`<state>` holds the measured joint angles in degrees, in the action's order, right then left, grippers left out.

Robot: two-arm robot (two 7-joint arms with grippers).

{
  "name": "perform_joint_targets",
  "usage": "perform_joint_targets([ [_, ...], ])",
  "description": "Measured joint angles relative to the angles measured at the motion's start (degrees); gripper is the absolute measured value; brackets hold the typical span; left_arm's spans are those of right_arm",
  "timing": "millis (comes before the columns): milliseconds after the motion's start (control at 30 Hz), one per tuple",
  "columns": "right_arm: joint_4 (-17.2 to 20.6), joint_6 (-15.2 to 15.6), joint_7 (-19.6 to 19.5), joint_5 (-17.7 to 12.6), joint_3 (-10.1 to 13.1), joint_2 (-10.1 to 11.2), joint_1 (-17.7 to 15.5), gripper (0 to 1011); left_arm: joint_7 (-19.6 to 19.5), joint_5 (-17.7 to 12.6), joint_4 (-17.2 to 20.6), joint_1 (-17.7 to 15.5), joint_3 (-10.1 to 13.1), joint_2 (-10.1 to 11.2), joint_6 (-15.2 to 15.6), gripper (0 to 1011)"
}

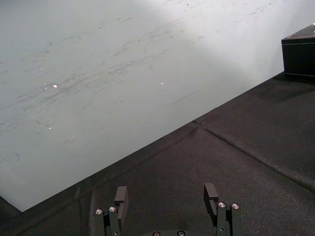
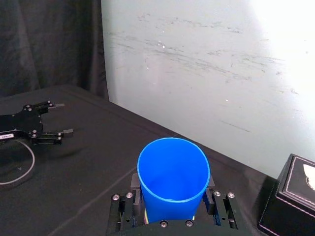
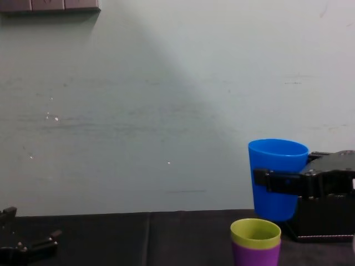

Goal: Stack the three plastic cups sequentially using one hand.

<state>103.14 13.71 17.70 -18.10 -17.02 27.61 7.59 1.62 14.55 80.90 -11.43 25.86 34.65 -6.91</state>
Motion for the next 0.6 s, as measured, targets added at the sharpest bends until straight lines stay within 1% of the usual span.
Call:
perform_joint_targets([
  [333,-6.1,-3.6,1.8,0.9,-1.2,-2.2,2.5,723,0.0,0.0,0.0,0.0,0.0,0.0,0.0,1011],
  [467,-7.6,-4.4,2.3,1.0,-1.4,-2.6,3.1,723,0.0,0.0,0.0,0.0,0.0,0.0,0.0,1011],
  [600,-9.4,-5.9,3.2,1.1,-1.7,-2.9,3.6,723,0.0,0.0,0.0,0.0,0.0,0.0,0.0,1011],
])
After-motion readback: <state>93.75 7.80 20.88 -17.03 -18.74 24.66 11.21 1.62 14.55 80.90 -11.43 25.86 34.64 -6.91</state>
